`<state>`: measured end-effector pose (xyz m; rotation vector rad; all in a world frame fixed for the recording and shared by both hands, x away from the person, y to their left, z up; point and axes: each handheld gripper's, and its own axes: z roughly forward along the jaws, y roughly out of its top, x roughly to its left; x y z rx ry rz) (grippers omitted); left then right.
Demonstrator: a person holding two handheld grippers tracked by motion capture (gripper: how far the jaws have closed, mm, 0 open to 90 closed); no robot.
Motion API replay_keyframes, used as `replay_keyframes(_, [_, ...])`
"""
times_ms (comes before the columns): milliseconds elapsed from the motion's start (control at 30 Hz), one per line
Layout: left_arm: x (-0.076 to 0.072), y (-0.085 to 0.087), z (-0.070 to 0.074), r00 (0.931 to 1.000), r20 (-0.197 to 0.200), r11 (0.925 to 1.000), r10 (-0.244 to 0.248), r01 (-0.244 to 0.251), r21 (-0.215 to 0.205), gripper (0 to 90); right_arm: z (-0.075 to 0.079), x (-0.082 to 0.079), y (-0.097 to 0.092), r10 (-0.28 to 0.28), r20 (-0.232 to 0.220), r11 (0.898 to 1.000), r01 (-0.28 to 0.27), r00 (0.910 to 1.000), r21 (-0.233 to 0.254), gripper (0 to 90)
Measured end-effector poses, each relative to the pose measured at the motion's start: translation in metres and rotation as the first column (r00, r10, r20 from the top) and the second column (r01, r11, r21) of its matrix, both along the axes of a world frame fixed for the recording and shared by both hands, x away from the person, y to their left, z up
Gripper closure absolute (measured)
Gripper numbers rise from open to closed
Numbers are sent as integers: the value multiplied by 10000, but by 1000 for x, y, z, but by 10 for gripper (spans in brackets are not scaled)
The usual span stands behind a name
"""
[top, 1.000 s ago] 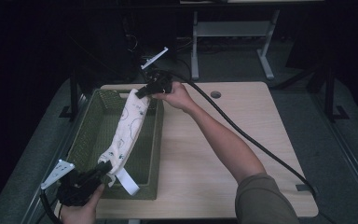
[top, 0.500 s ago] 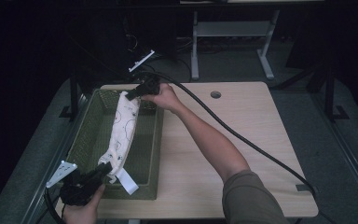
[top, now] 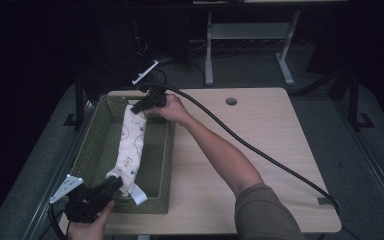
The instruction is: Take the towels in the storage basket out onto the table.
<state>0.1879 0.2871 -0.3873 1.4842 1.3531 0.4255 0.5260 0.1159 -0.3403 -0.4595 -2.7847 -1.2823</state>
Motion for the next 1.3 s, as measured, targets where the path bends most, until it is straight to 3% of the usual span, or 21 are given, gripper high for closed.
replay_keyframes(100, [-3, 1, 3, 9999, 115, 9999, 48, -49, 110, 624, -3, -1, 5, -3, 9, 9998, 3, 10000, -204, 614])
replay_keyframes(300, [-3, -2, 6, 9998, 195, 9999, -41, 38, 139, 625, -3, -5, 5, 228, -87, 9994, -231, 9997, -275, 602])
replay_keyframes(600, [-2, -8, 10, 9990, 366, 9993, -275, 265, 274, 622, 3, -12, -6, 247, -223, 9997, -247, 9994, 12, 568])
replay_keyframes(833, [2, -14, 14, 9976, 462, 9986, -507, 499, 195, 600, 10, -16, -23, 279, -503, 9985, -255, 9983, 478, 514])
replay_keyframes(1300, [8, -29, 22, 9935, 508, 9948, -1018, 1016, 60, 511, 23, -23, -64, 33, -415, 9948, 9, 9991, 1014, 454])
